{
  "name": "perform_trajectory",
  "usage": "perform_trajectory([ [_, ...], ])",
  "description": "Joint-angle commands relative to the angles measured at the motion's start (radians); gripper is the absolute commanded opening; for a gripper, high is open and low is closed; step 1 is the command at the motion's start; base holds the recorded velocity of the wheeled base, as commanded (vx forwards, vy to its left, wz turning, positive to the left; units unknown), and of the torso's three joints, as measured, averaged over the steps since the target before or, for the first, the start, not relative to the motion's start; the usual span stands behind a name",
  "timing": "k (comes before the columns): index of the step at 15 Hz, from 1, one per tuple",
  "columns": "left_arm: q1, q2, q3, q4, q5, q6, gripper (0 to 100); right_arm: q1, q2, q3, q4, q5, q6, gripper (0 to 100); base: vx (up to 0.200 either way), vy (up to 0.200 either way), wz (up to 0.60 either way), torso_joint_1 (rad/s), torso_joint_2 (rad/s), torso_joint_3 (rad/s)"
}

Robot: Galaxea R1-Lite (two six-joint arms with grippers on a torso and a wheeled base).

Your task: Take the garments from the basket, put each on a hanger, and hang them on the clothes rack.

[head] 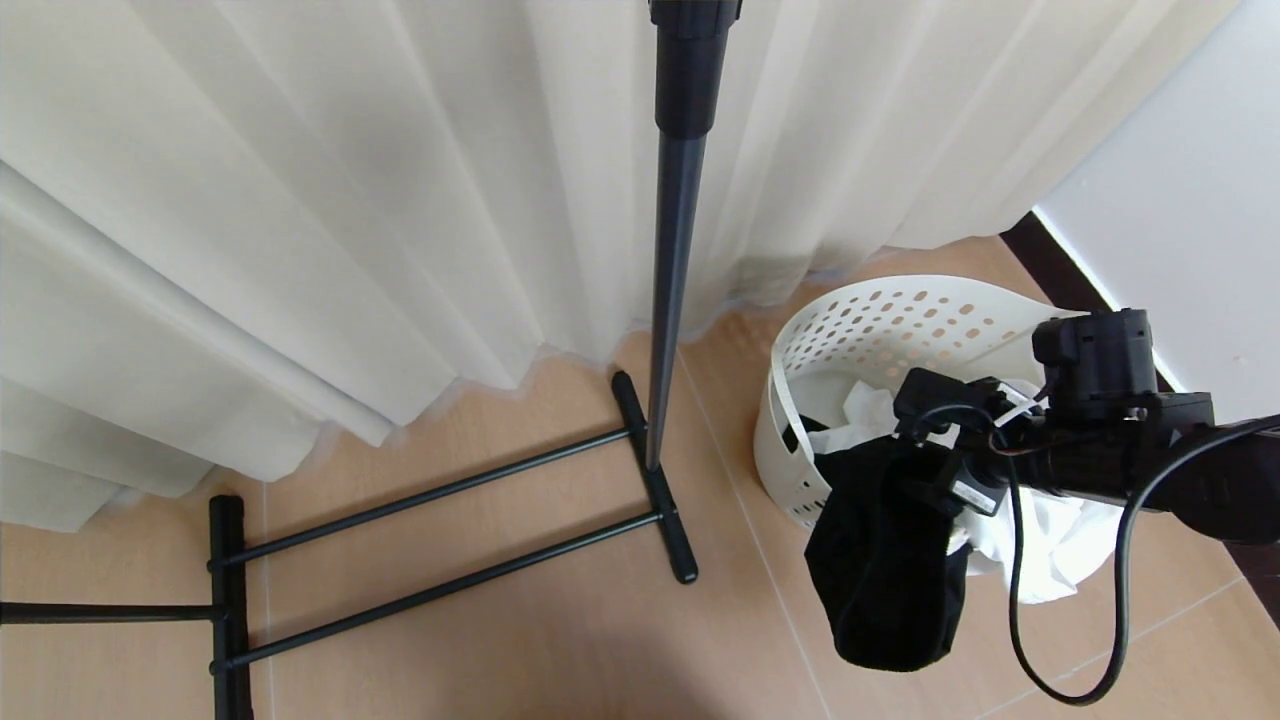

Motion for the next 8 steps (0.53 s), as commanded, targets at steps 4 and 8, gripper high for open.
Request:
perform_trajectory([
  [4, 0.0, 0.0, 0.0, 0.0, 0.0, 0.0, 100, -0.026, 0.099, -0.082, -0.003, 0.001, 0.0, 100, 0.0, 0.0, 0.0, 0.0, 0.0, 0.0],
  [8, 0.0, 0.0, 0.0, 0.0, 0.0, 0.0, 100, -0.034, 0.095, -0.066, -0.027, 0.015, 0.013, 0, 0.0, 0.0, 0.0, 0.0, 0.0, 0.0],
])
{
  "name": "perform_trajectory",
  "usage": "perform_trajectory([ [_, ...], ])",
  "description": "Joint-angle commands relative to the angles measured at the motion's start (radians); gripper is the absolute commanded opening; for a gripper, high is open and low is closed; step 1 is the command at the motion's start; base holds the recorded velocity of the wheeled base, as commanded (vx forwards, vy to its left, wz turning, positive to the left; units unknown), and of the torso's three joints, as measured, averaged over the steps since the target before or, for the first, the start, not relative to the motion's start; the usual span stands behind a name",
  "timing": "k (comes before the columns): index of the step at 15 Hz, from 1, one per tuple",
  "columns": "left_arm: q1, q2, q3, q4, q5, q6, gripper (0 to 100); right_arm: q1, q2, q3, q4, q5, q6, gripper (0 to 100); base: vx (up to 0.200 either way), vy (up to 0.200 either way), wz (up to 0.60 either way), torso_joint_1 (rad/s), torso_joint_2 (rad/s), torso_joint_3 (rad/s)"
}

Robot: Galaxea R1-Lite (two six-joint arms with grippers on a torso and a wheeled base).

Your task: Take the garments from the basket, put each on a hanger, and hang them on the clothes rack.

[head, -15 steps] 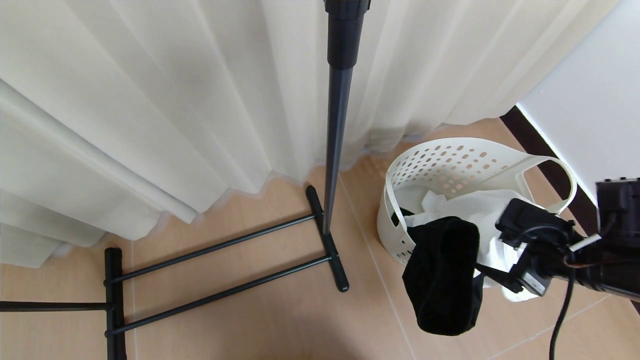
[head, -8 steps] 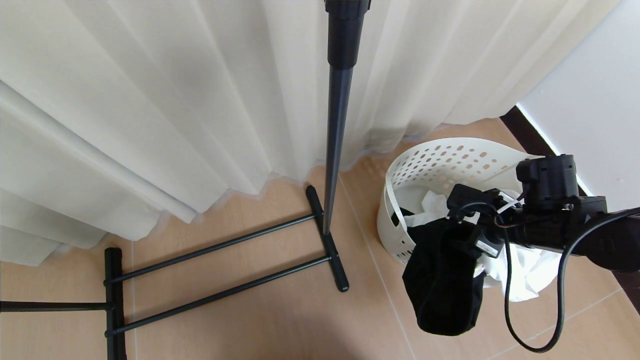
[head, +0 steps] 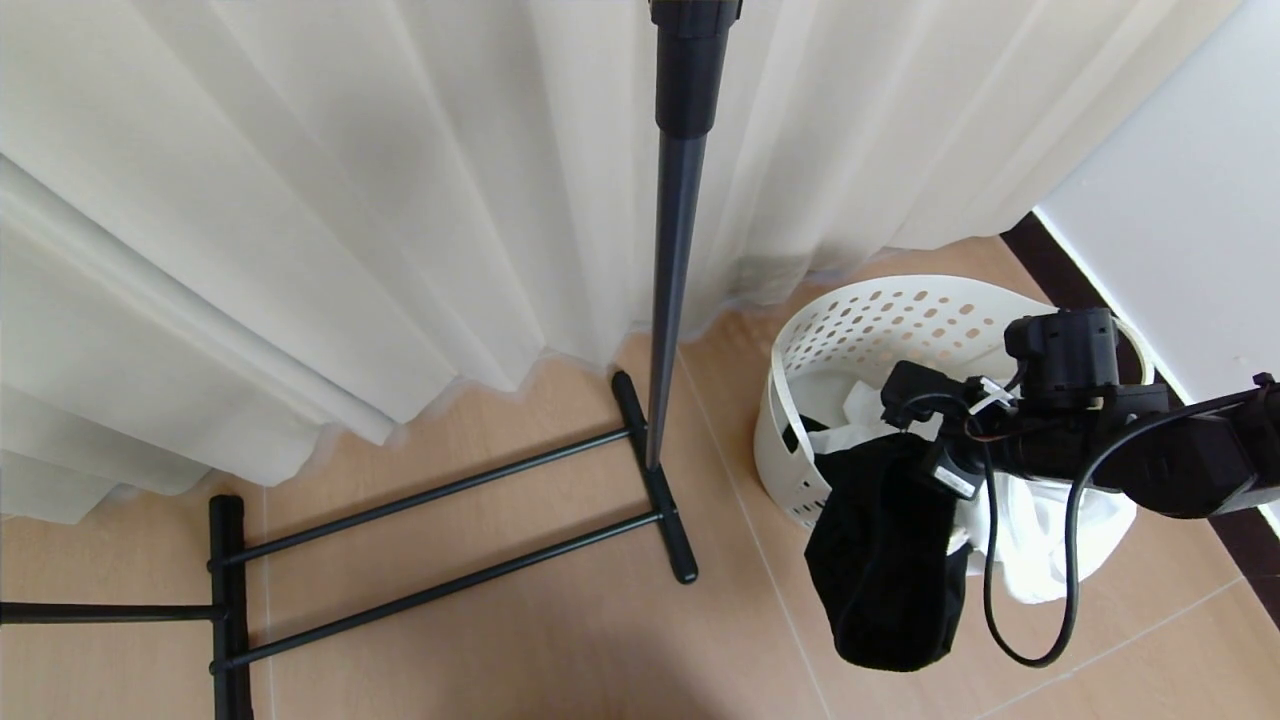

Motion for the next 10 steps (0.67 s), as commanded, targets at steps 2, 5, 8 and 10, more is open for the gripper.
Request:
perform_trajectory([
  [2, 0.0, 0.0, 0.0, 0.0, 0.001, 0.0, 100, -0.003, -0.019, 0.024, -0.002, 0.02, 0.024, 0, 0.0, 0.0, 0.0, 0.0, 0.0, 0.0],
  [5, 0.0, 0.0, 0.0, 0.0, 0.002, -0.002, 100, -0.003, -0.152, 0.133, 0.0, 0.105, 0.167, 0, 0.0, 0.0, 0.0, 0.0, 0.0, 0.0],
  [8, 0.0, 0.0, 0.0, 0.0, 0.002, -0.003, 100, 0.006, -0.373, 0.27, 0.006, 0.138, 0.269, 0, 0.0, 0.0, 0.0, 0.0, 0.0, 0.0],
  [10, 0.0, 0.0, 0.001, 0.0, 0.002, -0.002, 100, 0.009, -0.491, 0.32, 0.015, 0.139, 0.305, 0, 0.0, 0.0, 0.0, 0.0, 0.0, 0.0],
])
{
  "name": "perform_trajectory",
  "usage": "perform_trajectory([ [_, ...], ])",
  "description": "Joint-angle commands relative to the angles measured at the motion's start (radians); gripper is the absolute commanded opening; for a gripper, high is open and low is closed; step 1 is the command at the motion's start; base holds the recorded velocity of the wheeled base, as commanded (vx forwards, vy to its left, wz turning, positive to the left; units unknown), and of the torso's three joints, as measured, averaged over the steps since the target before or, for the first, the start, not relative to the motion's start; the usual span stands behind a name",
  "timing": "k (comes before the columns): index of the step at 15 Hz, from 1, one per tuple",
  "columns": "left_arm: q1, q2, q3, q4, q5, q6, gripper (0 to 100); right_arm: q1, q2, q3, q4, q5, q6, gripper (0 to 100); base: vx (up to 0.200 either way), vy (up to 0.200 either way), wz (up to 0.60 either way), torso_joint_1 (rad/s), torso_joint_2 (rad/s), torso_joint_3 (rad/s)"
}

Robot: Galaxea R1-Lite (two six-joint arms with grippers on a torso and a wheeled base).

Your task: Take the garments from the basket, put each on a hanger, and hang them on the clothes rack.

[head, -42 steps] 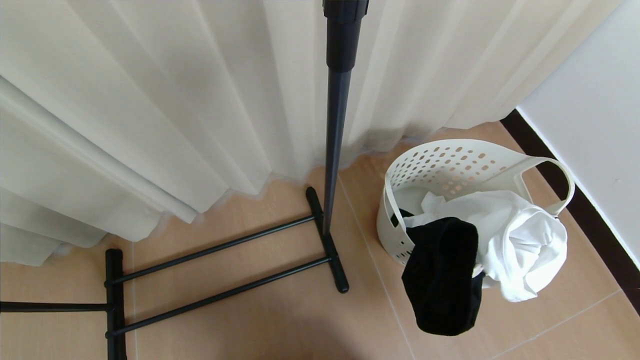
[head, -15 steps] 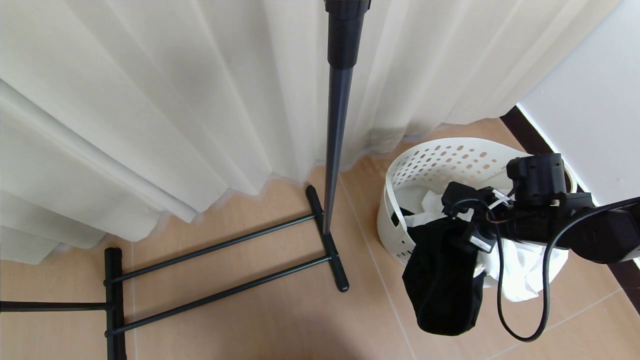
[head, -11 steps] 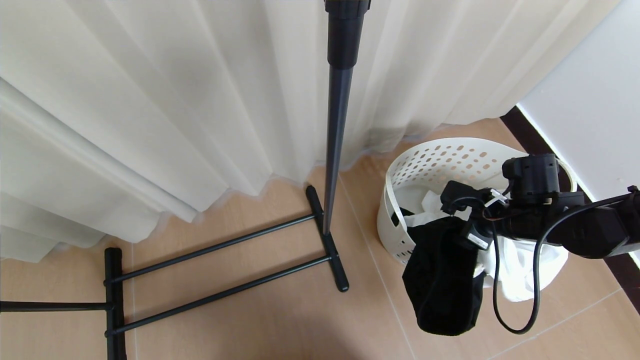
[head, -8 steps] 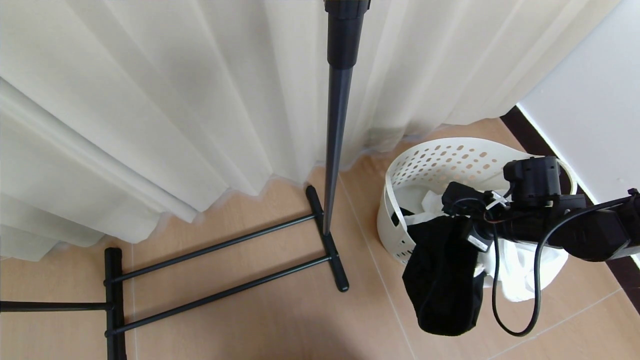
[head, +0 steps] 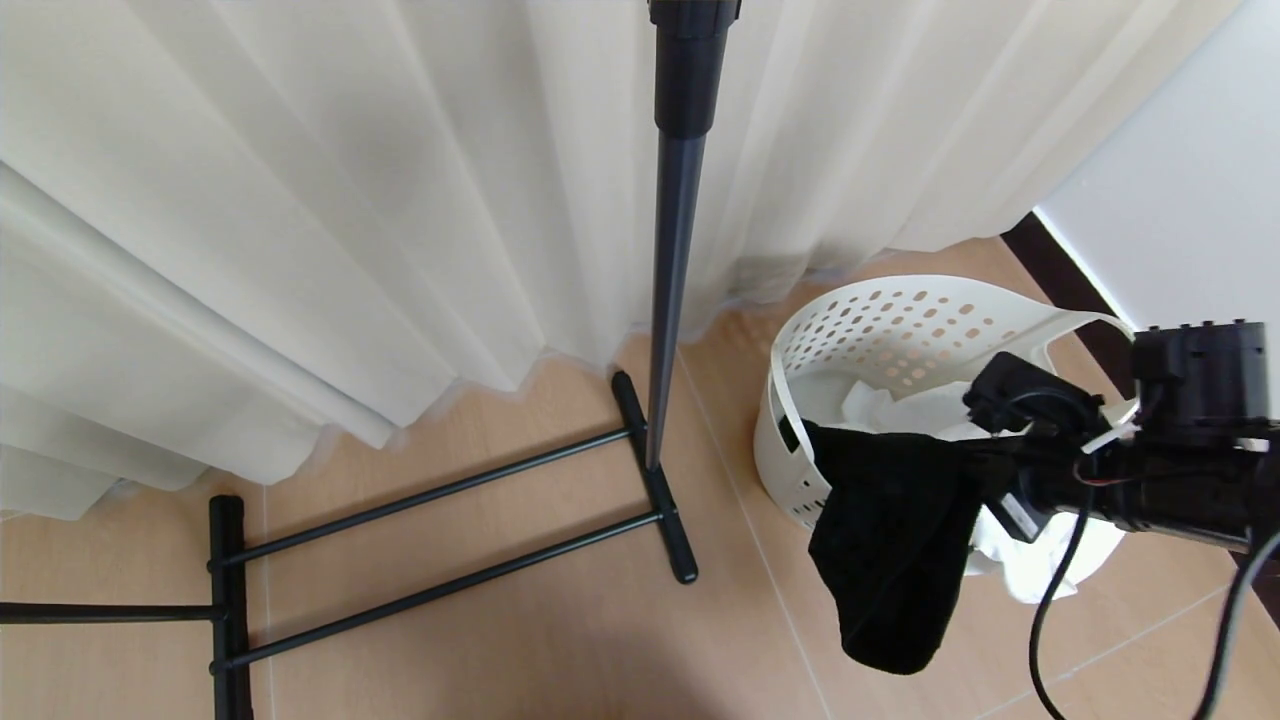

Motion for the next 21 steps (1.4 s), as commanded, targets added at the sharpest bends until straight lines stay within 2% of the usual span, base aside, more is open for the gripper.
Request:
perform_trajectory([
  [1, 0.0, 0.0, 0.0, 0.0, 0.0, 0.0, 100, 0.012, -0.252, 0.096, 0.006, 0.008, 0.054, 0, 0.0, 0.0, 0.0, 0.0, 0.0, 0.0],
  [4, 0.0, 0.0, 0.0, 0.0, 0.0, -0.001, 100, 0.087, -0.474, 0.103, 0.047, 0.006, 0.139, 0, 0.0, 0.0, 0.0, 0.0, 0.0, 0.0],
  [5, 0.0, 0.0, 0.0, 0.0, 0.0, -0.001, 100, 0.09, -0.483, 0.101, 0.049, 0.006, 0.14, 0, 0.0, 0.0, 0.0, 0.0, 0.0, 0.0],
  [8, 0.0, 0.0, 0.0, 0.0, -0.001, 0.0, 100, 0.187, -0.649, 0.116, 0.063, 0.005, 0.14, 0, 0.0, 0.0, 0.0, 0.0, 0.0, 0.0],
  [13, 0.0, 0.0, 0.0, 0.0, -0.001, 0.0, 100, 0.188, -0.629, 0.123, 0.06, 0.003, 0.14, 0, 0.0, 0.0, 0.0, 0.002, 0.0, 0.039],
  [21, 0.0, 0.0, 0.0, 0.0, -0.001, 0.0, 100, 0.188, -0.606, 0.127, 0.06, 0.005, 0.14, 0, 0.0, 0.0, 0.0, -0.002, 0.0, 0.189],
])
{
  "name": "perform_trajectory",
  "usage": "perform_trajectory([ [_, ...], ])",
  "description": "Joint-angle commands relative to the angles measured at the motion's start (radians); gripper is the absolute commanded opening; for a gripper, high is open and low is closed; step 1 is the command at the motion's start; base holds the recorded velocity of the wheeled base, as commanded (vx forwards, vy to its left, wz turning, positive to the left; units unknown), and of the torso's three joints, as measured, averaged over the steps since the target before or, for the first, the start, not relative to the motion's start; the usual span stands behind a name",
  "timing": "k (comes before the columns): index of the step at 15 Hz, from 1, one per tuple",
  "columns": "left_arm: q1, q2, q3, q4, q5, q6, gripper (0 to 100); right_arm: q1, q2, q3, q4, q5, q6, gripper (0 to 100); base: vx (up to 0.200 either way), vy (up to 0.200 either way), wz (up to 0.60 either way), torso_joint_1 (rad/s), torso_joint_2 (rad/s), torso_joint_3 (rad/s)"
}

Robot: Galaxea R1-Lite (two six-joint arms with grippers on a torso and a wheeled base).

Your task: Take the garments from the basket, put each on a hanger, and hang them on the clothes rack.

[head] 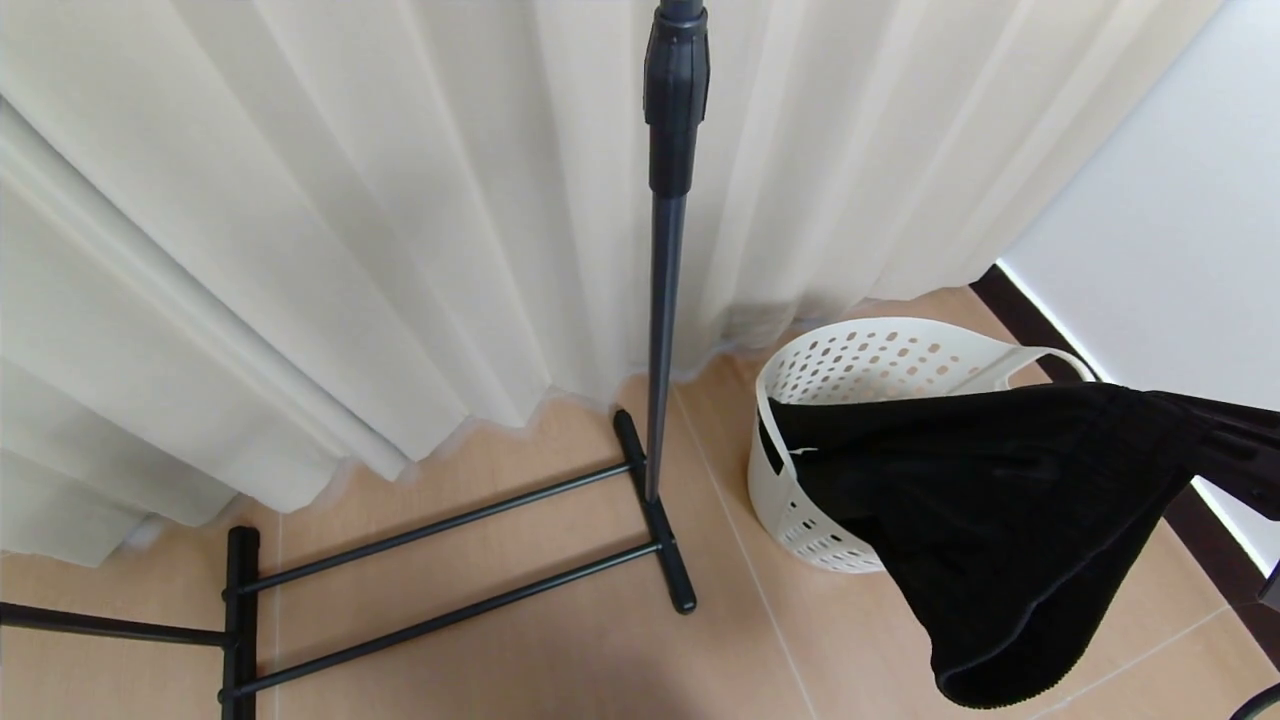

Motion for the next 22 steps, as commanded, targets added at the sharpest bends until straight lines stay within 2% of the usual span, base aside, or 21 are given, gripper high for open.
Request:
perform_trajectory([
  [1, 0.0, 0.0, 0.0, 0.0, 0.001, 0.0, 100, 0.0, 0.007, 0.003, -0.002, 0.001, -0.001, 0, 0.0, 0.0, 0.0, -0.002, 0.0, 0.207],
  [7, 0.0, 0.0, 0.0, 0.0, 0.001, 0.0, 100, -0.001, 0.02, -0.004, -0.011, -0.001, -0.001, 0, 0.0, 0.0, 0.0, 0.0, -0.05, 0.145],
  [13, 0.0, 0.0, 0.0, 0.0, 0.001, 0.0, 100, -0.001, 0.02, 0.0, -0.011, -0.001, -0.001, 0, 0.0, 0.0, 0.0, 0.034, -0.41, -0.163],
  [22, 0.0, 0.0, 0.0, 0.0, 0.001, 0.0, 100, 0.0, 0.018, 0.003, -0.009, -0.001, -0.001, 0, 0.0, 0.0, 0.0, 0.125, -0.47, -0.233],
])
